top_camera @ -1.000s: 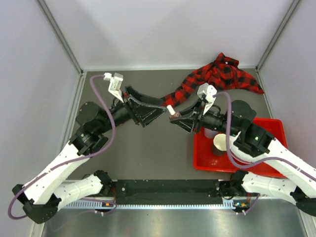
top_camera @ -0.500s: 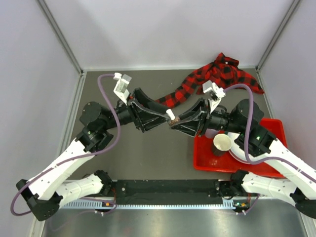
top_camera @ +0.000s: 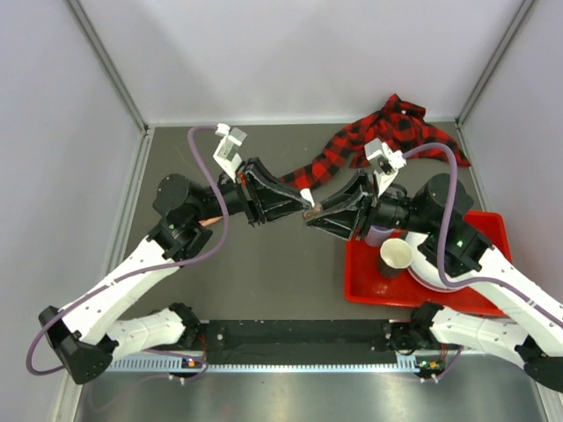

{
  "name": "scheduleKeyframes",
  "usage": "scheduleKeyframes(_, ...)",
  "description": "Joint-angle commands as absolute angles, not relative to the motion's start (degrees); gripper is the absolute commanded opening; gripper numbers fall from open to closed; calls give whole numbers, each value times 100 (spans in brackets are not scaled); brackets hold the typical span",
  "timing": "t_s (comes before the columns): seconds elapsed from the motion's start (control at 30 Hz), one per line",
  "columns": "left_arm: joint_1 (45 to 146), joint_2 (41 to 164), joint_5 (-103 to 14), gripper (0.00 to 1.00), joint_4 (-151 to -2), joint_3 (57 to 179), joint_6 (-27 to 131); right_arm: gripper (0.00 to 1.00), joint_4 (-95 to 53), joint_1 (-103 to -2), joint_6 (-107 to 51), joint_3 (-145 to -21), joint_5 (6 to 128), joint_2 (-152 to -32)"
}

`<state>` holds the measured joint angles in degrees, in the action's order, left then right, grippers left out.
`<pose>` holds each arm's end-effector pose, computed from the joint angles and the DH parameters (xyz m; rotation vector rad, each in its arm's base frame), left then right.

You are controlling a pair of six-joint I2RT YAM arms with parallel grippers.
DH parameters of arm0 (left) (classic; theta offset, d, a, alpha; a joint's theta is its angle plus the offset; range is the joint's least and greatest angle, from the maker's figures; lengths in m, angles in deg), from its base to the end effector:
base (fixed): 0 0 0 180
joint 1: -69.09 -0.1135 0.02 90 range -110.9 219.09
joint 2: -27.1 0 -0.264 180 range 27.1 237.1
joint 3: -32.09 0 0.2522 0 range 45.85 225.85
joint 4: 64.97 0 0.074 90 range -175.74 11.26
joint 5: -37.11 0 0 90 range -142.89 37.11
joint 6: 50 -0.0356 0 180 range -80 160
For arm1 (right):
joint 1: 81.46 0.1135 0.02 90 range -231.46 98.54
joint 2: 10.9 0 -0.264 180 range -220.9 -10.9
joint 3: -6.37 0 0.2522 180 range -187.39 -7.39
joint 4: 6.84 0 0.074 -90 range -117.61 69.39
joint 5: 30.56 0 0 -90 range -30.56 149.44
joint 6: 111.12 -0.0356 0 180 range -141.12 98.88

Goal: Paint the nails

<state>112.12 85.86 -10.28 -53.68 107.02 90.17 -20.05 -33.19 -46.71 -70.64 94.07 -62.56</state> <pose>0.1401 -0.1638 0.4557 0.7046 1.2640 -1.7831 0.1081 0.1516 0.4503 -0.8411 1.3232 1.4525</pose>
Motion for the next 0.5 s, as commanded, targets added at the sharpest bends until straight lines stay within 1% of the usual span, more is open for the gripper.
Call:
scheduleKeyframes(0.0,11242,8660,-1122,0,-5473,11124,8826,0,-2103,-3374,-4101,-7199,9276,-6311)
scheduleKeyframes(0.07,11242,8625,-1498,0,-5989,11247,8475,0,-2332,-3382,-3906,-7217,8960,-6276)
scheduleKeyframes(0.13,11260,8590,-1911,0,-6360,11352,8107,0,-2692,-3374,-3520,-7243,8337,-6232)
scheduleKeyframes(0.17,11286,8537,-2462,0,-6745,11370,7991,0,-2815,-3365,-3414,-7261,8047,-6240)
scheduleKeyframes(0.23,11461,8519,-3289,0,-7194,11475,7693,0,-3200,-3182,-3081,-7331,6854,-6319)
scheduleKeyframes(0.27,11575,8545,-4338,0,-7397,11520,7639,0,-3342,-2971,-2896,-7392,6214,-6380)
scheduleKeyframes(0.3,11794,8589,-4853,0,-7843,11581,7612,0,-3466,-2247,-2390,-7454,4624,-6564)
scheduleKeyframes(0.33,11918,8651,-5354,0,-8195,11747,7647,0,-3415,-1944,-2150,-7489,3860,-6670)
scheduleKeyframes(0.4,12286,8853,-6697,0,-8627,11897,7752,0,-3257,-1556,-1754,-7507,2820,-6863)
scheduleKeyframes(0.47,12463,9054,-7168,0,-8673,11994,7797,0,-3064,-1484,-1647,-7472,2544,-7013)
